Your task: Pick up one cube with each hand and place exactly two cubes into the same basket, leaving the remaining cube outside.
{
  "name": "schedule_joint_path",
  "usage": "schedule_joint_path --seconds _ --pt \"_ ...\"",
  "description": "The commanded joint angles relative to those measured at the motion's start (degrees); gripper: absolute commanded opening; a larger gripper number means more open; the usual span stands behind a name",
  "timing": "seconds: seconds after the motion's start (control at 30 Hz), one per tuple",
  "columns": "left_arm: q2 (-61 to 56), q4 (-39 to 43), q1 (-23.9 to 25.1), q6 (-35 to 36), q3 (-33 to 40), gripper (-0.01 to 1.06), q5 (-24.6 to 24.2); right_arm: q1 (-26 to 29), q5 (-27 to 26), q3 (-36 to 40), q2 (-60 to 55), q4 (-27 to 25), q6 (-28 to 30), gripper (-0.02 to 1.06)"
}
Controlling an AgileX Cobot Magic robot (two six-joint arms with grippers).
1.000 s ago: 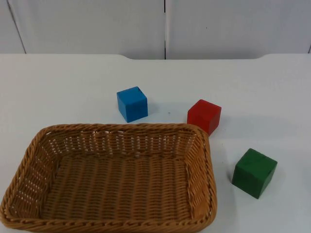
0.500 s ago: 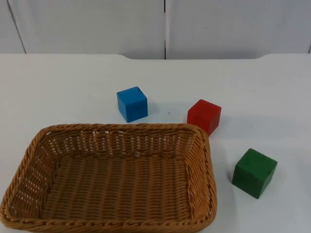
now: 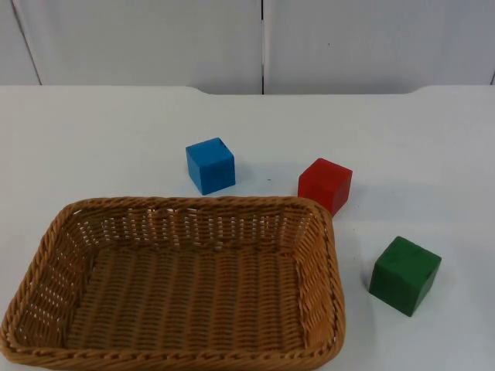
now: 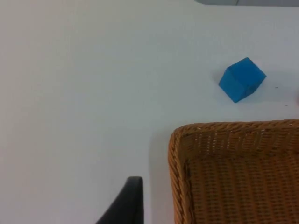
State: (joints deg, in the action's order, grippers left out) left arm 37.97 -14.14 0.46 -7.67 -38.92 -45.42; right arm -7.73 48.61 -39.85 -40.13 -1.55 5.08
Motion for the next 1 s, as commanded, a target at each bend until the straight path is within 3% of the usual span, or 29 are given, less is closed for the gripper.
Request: schedule_joint_path --seconds 0.0,0.2,0.37,0.6,0.83,0.97 --pt "1.31 -3.43 0.18 -2.40 -0.61 1.05 1.39 0.32 -0.48 -0.37 -2.82 -0.15 0.52 1.05" --pt "6.29 -7.91 0.18 -7.94 -2.23 1.05 2.71 0.32 -0.48 -0.37 -8.79 -0.74 0.75 1.05" --pt "11.84 -13.22 0.18 -12.76 -3.82 1.05 4.23 -0.17 -0.48 -0.37 -12.74 -5.45 4.39 1.05" --pt "18.72 -18.23 0.18 -18.81 -5.96 1.05 6.35 -6.45 -1.80 -0.37 -16.40 -6.28 5.66 1.05" --pt "24.09 -19.18 0.18 -20.52 -8.78 1.05 6.79 -13.93 -4.10 -0.37 -20.00 -6.28 5.66 1.05" --pt "27.56 -25.74 0.07 -26.89 -10.23 1.05 6.67 -18.20 -6.86 -0.37 -23.43 -6.17 5.66 1.05"
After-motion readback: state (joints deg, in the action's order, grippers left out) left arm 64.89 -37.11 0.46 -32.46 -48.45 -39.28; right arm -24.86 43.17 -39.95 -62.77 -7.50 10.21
